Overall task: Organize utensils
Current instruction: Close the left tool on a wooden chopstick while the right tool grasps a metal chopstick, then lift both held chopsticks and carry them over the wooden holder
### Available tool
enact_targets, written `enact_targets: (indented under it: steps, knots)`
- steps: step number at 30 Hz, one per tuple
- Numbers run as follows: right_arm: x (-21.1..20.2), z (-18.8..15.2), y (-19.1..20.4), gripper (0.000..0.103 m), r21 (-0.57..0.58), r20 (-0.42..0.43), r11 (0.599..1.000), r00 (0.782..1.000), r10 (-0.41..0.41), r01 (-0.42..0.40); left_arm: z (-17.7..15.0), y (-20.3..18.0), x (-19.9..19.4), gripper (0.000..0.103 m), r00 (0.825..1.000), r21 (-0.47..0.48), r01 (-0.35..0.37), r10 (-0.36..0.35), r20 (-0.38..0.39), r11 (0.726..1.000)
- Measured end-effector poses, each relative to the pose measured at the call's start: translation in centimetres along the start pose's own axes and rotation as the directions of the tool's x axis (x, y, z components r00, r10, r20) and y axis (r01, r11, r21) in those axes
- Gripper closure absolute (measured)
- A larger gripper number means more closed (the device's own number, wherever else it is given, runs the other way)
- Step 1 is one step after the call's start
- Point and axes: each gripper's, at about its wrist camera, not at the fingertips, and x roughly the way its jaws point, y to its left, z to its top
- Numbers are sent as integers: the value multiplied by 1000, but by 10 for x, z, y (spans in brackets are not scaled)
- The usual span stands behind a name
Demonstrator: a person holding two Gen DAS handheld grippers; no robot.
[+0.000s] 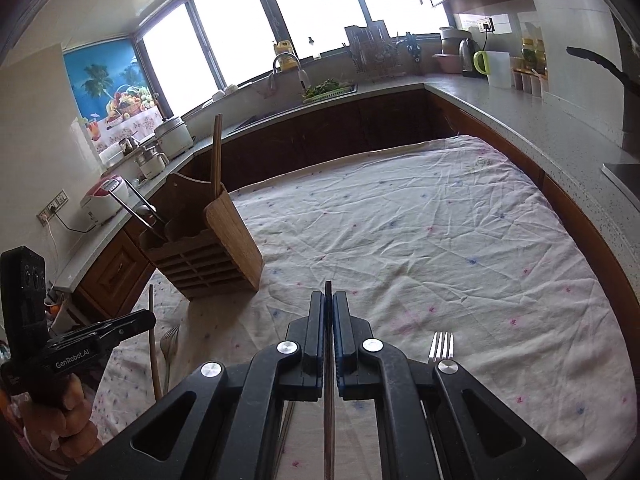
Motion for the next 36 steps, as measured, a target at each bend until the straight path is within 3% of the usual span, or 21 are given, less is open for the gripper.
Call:
enact_targets:
  steps: [17,36]
  knots:
    - [-45,22,33,99,-65,113,996,992,60,-53,6,16,-59,99,993,-22,11,-8,121,1000]
    - [-46,44,52,99,-98,151,990,982,116,-102,27,25,-83,99,977,-25,-10,15,211,1000]
